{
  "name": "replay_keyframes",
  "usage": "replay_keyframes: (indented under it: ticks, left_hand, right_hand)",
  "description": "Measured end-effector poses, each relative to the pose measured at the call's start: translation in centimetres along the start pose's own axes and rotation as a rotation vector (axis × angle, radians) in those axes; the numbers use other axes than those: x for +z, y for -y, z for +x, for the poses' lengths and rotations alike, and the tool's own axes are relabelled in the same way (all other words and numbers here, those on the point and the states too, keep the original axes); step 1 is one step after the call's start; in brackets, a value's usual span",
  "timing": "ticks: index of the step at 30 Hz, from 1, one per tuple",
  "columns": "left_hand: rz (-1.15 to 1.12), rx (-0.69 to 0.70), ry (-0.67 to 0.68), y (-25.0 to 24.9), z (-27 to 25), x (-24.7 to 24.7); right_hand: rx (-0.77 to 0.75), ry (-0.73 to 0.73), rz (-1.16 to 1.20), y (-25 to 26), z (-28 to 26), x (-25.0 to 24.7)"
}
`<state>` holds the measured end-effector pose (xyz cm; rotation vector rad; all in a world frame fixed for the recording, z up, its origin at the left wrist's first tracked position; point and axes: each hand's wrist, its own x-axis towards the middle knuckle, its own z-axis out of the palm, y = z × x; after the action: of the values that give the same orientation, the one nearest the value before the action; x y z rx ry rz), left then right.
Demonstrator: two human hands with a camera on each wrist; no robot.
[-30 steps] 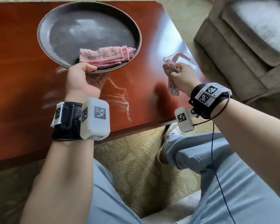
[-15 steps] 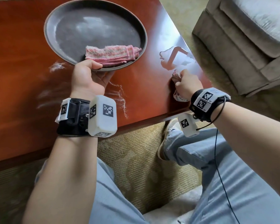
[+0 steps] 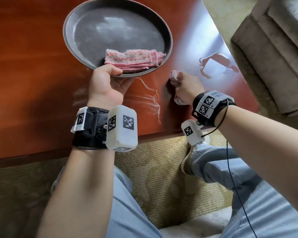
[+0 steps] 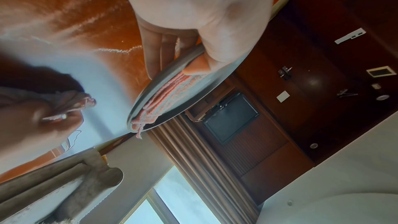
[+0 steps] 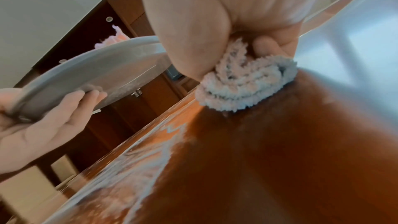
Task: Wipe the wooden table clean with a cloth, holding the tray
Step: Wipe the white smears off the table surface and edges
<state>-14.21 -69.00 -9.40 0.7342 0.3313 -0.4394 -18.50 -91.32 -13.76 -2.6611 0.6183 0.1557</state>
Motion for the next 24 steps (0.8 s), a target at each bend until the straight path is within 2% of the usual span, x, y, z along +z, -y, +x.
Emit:
replay_keyframes:
  ticks: [6,12,18,24]
  left_hand:
    - [-0.076,0.049,-0.054,-1.9,-0.6,-1.5]
    - [-0.144,0.105,-0.109,-2.9,-1.3,-2.2]
    - [-0.196,0.122,-0.151,-3.1,-0.8,-1.5]
    - [-0.166,0.135,-0.180,-2.9,1.1,0.4]
  right_hand:
    - [-0.155,0.068,-0.008,4.7,-0.8,2.0]
    - [-0.230,0.113,0.028,4.9,0.1,1.9]
    - [-0.155,-0.078,0.322,3.5,4.5,-1.2]
    - [-0.052,-0.133,0.195,1.3,10.7,-3.2]
